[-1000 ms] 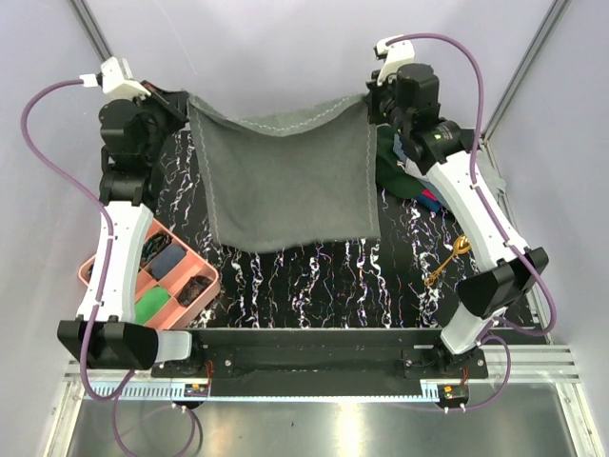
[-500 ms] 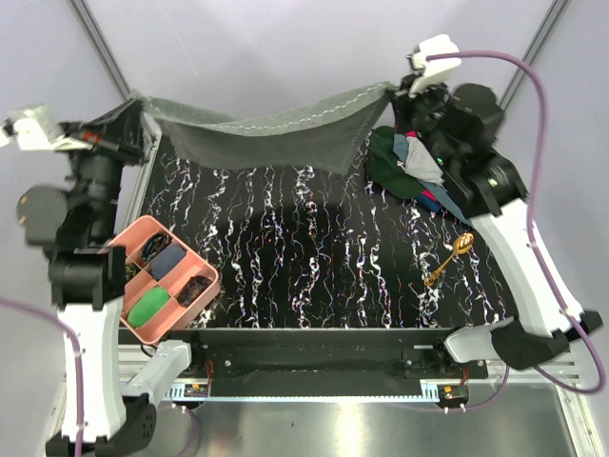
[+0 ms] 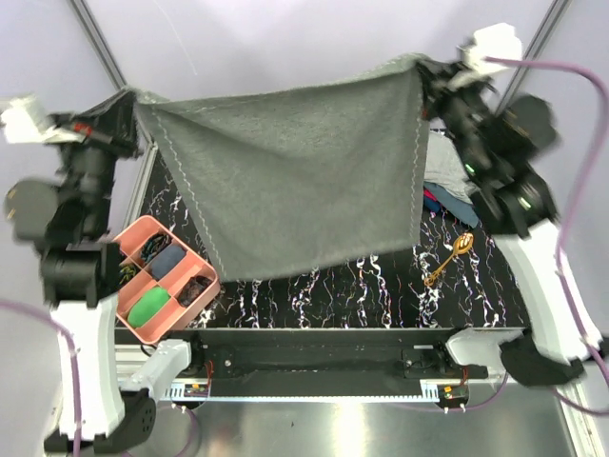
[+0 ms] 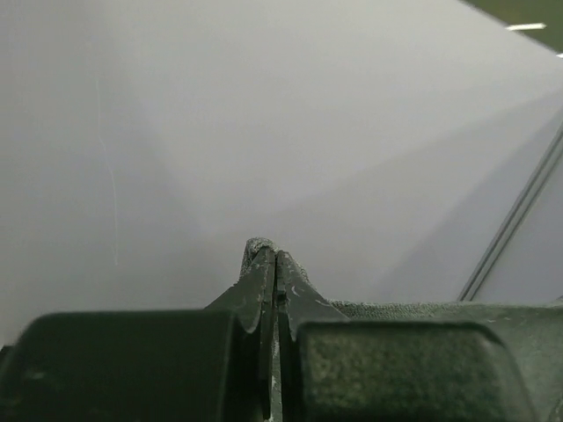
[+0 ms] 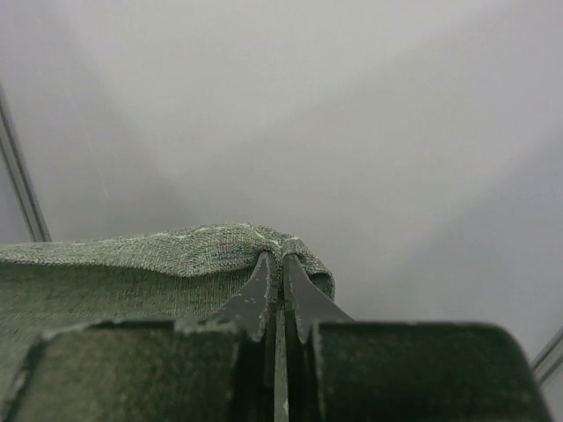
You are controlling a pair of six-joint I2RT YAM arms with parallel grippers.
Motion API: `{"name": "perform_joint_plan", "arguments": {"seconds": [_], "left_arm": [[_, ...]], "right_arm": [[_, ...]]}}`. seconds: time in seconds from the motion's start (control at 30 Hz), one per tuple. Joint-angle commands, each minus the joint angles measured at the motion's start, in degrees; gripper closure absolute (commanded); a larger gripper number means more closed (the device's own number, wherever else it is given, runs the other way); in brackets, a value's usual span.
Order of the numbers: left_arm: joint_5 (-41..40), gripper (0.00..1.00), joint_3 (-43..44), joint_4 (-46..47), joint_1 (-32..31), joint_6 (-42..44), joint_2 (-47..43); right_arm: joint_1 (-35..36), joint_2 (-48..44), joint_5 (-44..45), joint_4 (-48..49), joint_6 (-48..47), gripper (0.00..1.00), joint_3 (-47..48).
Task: Fold the napkin, place the utensils inside, and roll it up
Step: Flatten the napkin out
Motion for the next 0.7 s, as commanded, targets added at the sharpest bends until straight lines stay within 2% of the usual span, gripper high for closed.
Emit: {"name": "perform_joint_plan", "arguments": {"seconds": [0.0, 0.13, 0.23, 0.27, 0.33, 0.37, 0.4, 0.43, 0.47, 0.53, 0.57, 0.63, 0.67], "left_arm": [[-4.0, 1.00, -4.7, 1.9, 0.5, 0.1, 9.7], [-3.4, 1.00, -7.5, 6.4, 2.3, -1.3, 22.0], [-4.1, 1.00, -6.7, 7.2, 3.9, -2.2, 32.7], [-4.4, 1.00, -5.2, 7.1, 4.3, -2.8, 35.8], [-4.5, 1.00, -2.6, 6.4, 5.3, -2.9, 44.9], [-4.4, 1.00, 1.0, 5.7, 5.6, -3.3, 47.9], [-3.8, 0.98, 3.0, 4.8, 6.1, -3.5, 50.7], [-2.8, 0.88, 5.0, 3.1, 6.2, -3.6, 55.6], [-2.5, 0.61, 8.3, 2.3, 6.3, -3.5, 57.6], [-0.8, 0.40, 10.9, 0.7, 6.3, -2.8, 60.5], [-0.6, 0.28, 11.7, 0.5, 6.1, -2.9, 60.6], [-0.7, 0.12, 11.5, 0.3, 5.9, -2.6, 59.0], [-0.8, 0.10, 11.2, 0.1, 5.5, -2.5, 58.3]], "right_arm": [[-6.1, 15.3, -2.5, 0.9, 0.9, 1.00, 0.8], [-8.8, 28.2, -6.0, 1.9, 1.3, 1.00, 5.4], [-9.3, 41.5, -8.7, 1.9, 1.1, 1.00, 13.9], [-9.3, 49.2, -8.4, 1.7, 1.3, 1.00, 16.8], [-9.5, 57.4, -7.8, 0.4, 1.2, 1.00, 28.0], [-9.5, 65.8, -8.1, -2.4, 1.4, 0.97, 32.6], [-9.6, 70.0, -8.8, -4.3, 1.5, 0.88, 43.1], [-9.7, 73.7, -9.4, -6.2, 1.6, 0.59, 48.1], [-9.6, 79.5, -13.0, -9.2, 1.6, 0.37, 56.0], [-9.6, 81.4, -16.1, -11.5, 2.3, 0.01, 59.2], [-9.7, 80.1, -18.0, -11.4, 2.6, 0.00, 56.4], [-9.6, 73.7, -18.8, -10.3, 3.9, 0.00, 50.4], [-9.6, 71.0, -19.2, -10.0, 4.5, 0.00, 43.5]]}}
